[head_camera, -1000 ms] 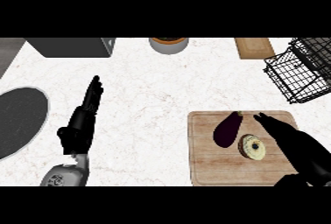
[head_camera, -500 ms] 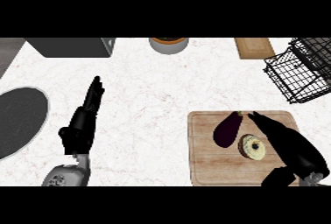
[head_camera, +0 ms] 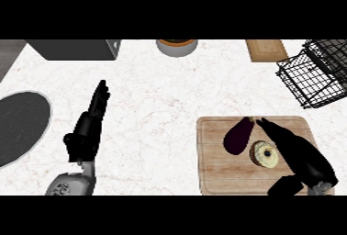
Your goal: Pick the cupcake from the cutting board and place it in the tiered basket
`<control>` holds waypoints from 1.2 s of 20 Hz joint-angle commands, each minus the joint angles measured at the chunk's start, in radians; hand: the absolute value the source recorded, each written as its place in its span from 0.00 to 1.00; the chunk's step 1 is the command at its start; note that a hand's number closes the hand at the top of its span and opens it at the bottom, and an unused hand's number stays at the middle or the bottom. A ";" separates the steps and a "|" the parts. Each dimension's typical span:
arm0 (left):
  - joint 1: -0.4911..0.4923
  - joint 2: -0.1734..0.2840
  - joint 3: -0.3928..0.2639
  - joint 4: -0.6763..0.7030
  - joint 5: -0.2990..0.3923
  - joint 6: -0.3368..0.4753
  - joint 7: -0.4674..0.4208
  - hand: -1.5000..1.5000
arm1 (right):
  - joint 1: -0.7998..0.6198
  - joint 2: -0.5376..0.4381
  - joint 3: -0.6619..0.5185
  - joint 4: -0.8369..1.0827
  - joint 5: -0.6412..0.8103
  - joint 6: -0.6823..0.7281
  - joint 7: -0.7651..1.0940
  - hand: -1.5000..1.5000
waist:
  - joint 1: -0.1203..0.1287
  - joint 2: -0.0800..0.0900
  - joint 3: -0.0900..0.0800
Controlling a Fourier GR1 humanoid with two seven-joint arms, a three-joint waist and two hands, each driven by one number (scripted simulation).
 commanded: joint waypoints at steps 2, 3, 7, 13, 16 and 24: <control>-0.010 -0.026 -0.017 0.008 -0.037 0.032 0.004 0.50 | -0.032 0.061 0.015 0.101 0.046 -0.110 -0.026 0.00 | 0.001 0.000 0.000; -0.015 -0.027 -0.025 0.021 -0.023 0.028 -0.003 0.50 | 0.025 0.063 0.022 0.085 0.058 -0.157 -0.054 1.00 | -0.001 0.000 0.000; 0.007 -0.025 -0.004 0.058 -0.027 0.023 -0.043 0.50 | 0.004 0.035 0.073 0.100 0.175 -0.264 -0.094 1.00 | 0.000 0.000 0.000; -0.008 0.000 0.019 0.021 -0.005 -0.005 -0.016 0.50 | -0.024 -0.111 0.065 0.174 0.240 -0.252 -0.215 1.00 | 0.003 0.001 0.000; -0.024 -0.008 0.010 0.011 0.001 -0.011 0.002 0.50 | 0.022 -0.329 0.041 0.239 0.276 -0.234 -0.383 1.00 | 0.002 0.003 0.000; 0.013 0.039 0.053 0.008 0.032 -0.055 -0.023 0.50 | 0.001 -0.424 -0.111 0.379 0.258 -0.411 -0.587 1.00 | -0.002 -0.001 0.000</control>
